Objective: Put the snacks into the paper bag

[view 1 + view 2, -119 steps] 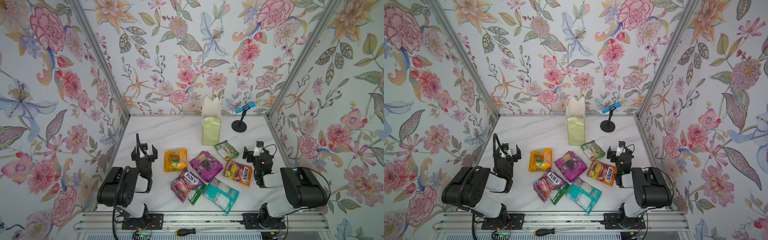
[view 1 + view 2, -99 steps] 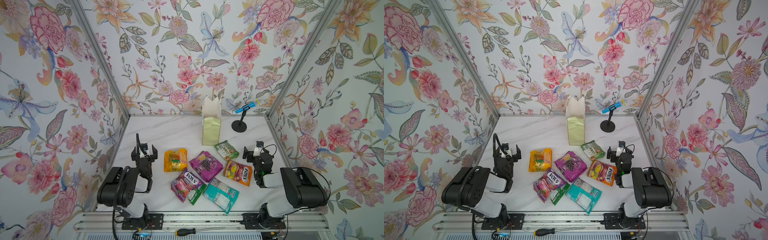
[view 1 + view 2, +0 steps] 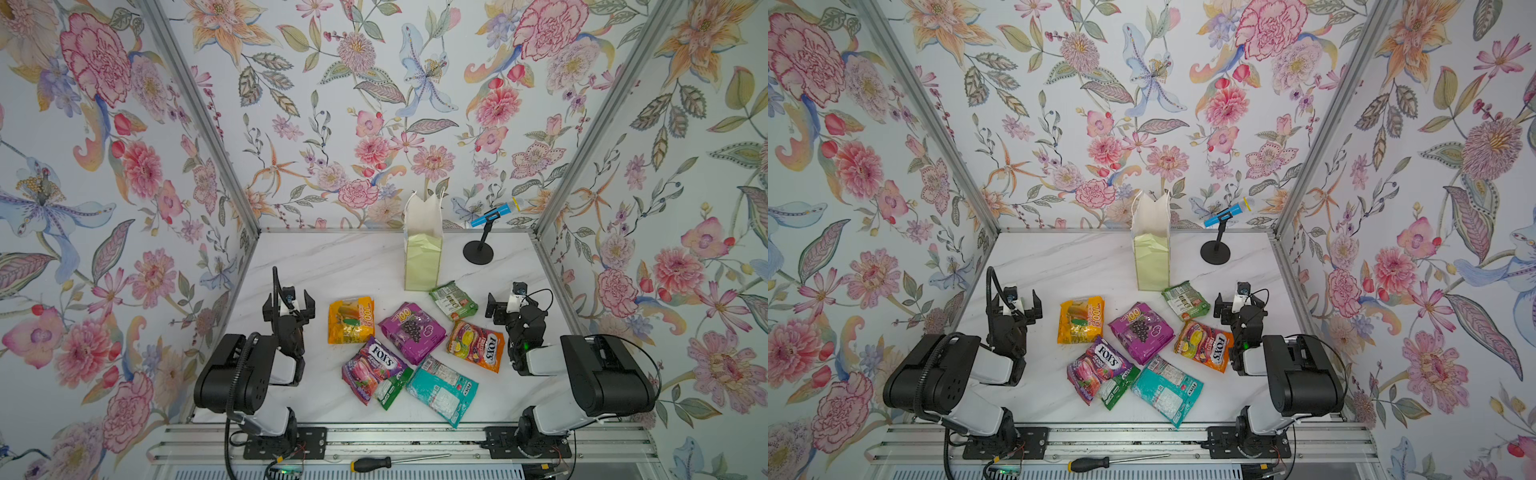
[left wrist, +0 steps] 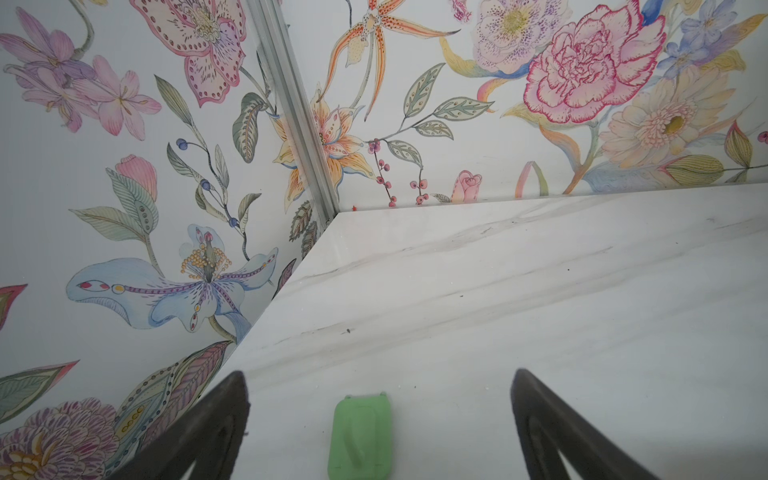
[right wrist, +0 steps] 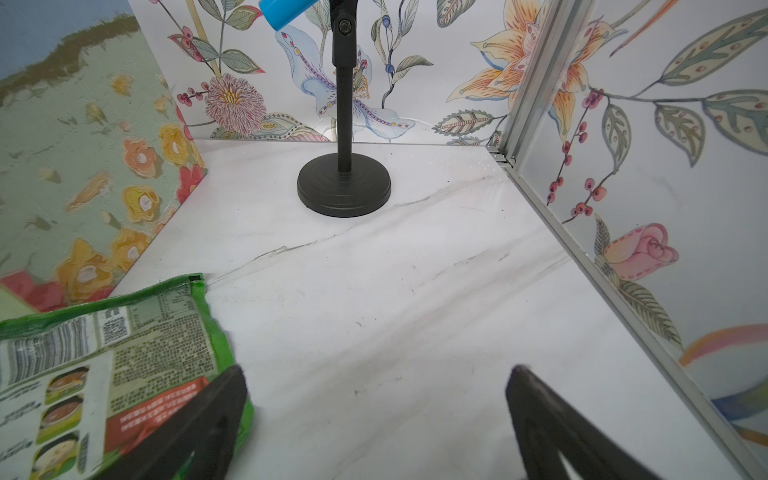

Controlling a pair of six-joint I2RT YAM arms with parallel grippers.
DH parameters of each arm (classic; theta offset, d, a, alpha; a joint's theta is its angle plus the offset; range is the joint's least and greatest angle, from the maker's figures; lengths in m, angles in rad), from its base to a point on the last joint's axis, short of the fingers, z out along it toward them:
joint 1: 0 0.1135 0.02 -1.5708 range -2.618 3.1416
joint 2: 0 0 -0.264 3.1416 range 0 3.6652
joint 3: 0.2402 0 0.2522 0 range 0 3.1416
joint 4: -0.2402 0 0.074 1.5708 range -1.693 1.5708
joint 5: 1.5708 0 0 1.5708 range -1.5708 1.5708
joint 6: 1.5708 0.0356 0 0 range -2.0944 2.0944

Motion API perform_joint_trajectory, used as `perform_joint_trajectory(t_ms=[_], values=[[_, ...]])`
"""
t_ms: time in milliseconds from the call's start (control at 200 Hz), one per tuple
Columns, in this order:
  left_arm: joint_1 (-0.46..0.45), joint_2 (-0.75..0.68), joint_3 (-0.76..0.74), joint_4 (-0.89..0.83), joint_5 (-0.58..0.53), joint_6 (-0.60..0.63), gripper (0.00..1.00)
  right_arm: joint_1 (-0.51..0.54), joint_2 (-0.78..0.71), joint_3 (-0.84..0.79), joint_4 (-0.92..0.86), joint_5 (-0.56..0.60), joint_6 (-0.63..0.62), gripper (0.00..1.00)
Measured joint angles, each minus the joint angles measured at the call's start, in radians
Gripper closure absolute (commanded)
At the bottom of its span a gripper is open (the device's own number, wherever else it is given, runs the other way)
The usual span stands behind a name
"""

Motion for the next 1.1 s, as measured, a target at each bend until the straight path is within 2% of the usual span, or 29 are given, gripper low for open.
perform_joint_trajectory(t_ms=[836,976,1101], values=[[0.000,-0.005,-0.001,0.000,0.000,0.000,0.01,0.000,0.000,0.000,0.000,0.000,0.000,0.01],[-0.002,-0.104,-0.004,-0.039,-0.016,-0.001,0.01,0.000,0.000,0.000,0.000,0.000,0.000,0.01],[-0.024,-0.243,0.051,-0.223,-0.058,-0.013,0.01,-0.001,0.000,0.000,0.000,-0.006,0.000,0.01]])
